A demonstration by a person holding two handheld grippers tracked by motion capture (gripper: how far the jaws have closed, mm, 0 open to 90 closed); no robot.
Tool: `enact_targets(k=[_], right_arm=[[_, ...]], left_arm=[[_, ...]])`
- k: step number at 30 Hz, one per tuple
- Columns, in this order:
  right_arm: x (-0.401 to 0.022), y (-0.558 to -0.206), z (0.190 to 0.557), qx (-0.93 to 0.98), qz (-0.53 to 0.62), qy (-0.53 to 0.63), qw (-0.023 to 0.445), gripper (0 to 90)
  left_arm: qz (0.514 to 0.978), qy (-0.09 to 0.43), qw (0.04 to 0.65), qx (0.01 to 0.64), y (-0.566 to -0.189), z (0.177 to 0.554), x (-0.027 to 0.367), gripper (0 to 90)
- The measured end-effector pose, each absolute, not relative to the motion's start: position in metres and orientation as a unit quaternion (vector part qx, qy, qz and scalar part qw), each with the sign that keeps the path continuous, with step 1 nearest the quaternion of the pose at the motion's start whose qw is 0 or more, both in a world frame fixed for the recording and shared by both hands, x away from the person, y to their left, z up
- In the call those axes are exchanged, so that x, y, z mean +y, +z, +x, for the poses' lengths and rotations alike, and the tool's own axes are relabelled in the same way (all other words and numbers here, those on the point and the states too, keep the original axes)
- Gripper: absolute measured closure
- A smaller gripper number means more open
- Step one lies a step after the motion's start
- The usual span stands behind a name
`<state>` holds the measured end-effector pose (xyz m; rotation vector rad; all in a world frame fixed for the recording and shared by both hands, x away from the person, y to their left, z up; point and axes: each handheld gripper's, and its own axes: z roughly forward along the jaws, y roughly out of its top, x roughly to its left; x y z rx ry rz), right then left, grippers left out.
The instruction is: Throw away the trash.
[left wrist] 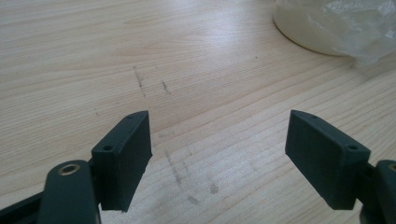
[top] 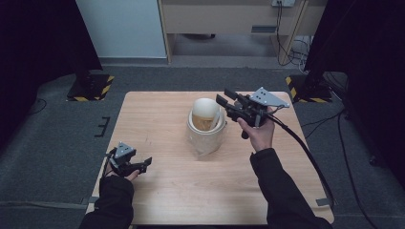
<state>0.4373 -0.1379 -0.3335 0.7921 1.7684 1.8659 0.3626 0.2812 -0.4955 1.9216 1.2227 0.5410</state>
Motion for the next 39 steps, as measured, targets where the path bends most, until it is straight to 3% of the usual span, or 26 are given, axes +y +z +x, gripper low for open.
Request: enact_targets(k=[7, 9, 13, 32, 39], right_arm=[[-0.166, -0.334, 0.434, 0.632, 0.316, 0.666, 0.238, 36.3], [-0.179, -0.34, 0.433, 0.632, 0.333, 0.657, 0.241, 27.7], [-0.196, -0.355, 0.432, 0.638, 0.364, 0.634, 0.241, 22.5], [-0.276, -0.483, 0.408, 0.718, 0.488, 0.454, 0.199, 17.0], [-0.309, -0.51, 0.401, 0.731, 0.53, 0.378, 0.206, 15.8]], left_arm=[[0.755, 0.21, 0.388, 0.484, -0.496, 0.363, 0.283, 21.8], [0.756, 0.209, 0.388, 0.485, -0.497, 0.363, 0.283, 21.1], [0.757, 0.202, 0.382, 0.489, -0.499, 0.364, 0.283, 19.7], [0.779, 0.17, 0.328, 0.507, -0.516, 0.369, 0.289, 13.4], [0.787, 0.163, 0.31, 0.508, -0.521, 0.371, 0.291, 10.3]])
